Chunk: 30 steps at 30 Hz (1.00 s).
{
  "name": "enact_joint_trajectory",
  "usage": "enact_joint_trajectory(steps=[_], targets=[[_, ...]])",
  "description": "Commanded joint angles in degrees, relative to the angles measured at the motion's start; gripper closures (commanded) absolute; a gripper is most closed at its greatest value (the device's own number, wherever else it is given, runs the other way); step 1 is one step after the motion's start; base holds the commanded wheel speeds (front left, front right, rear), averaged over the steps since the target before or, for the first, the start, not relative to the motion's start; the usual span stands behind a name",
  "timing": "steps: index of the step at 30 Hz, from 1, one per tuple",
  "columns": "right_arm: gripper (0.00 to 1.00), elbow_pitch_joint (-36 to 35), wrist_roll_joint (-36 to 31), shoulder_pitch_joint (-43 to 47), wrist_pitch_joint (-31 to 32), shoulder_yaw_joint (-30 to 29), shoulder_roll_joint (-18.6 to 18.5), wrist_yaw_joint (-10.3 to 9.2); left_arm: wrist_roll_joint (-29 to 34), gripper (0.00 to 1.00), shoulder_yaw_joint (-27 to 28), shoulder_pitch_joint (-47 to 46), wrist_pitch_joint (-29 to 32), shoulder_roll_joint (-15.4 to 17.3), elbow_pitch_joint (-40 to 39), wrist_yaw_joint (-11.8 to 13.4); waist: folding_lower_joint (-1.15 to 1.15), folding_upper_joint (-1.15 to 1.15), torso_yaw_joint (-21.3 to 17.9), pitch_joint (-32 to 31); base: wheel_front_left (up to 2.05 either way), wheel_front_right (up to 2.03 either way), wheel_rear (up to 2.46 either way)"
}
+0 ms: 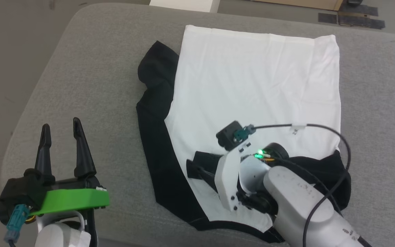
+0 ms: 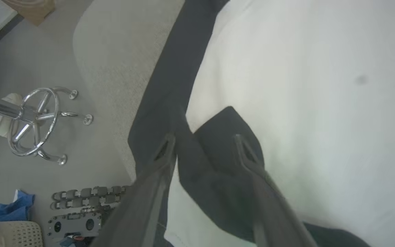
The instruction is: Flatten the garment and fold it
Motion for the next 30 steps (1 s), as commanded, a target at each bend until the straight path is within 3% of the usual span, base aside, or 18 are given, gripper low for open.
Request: enact_joint_trajectory(steps=[1,7,16,22,30], targets=[[0.0,-1.57,2.61,-1.24,-0.75,-0.29,-0.02,-0.09,-0.81,0.0,0.04,-0.49,-0.2,-0.12,0.39,-0.05,0.0,0.0,-1.04,-0.85,0.0,0.0,0.0],[0.0,-7.43,5.73,-5.15,-1.05,-6.29,-0.69,-0.09,-0.46,0.0,0.28,-0.32,-0.2,-0.12,1.13,-0.49,0.0,0.0,-3.58,-2.28,0.0,0.0,0.0],[0.0,-14.33,2.11,-3.37,-6.21,-29.59,-5.51,-0.09,-0.26,0.0,0.09,-0.3,-0.21,-0.12,2.06,-0.95,0.0,0.0,-6.2,-3.23,0.0,0.0,0.0],[0.0,-17.15,-2.57,2.83,-7.52,-44.47,-5.68,-0.09,-0.45,0.0,0.0,-0.51,-0.21,-0.12,2.51,-0.81,0.0,0.0,-7.41,-2.7,0.0,0.0,0.0],[0.0,-22.38,-6.58,7.52,-4.55,-55.33,-3.55,-0.09,-3.16,0.0,-1.75,-3.96,0.21,-0.12,6.49,-1.44,0.0,0.0,-8.02,0.79,0.0,0.0,0.0]])
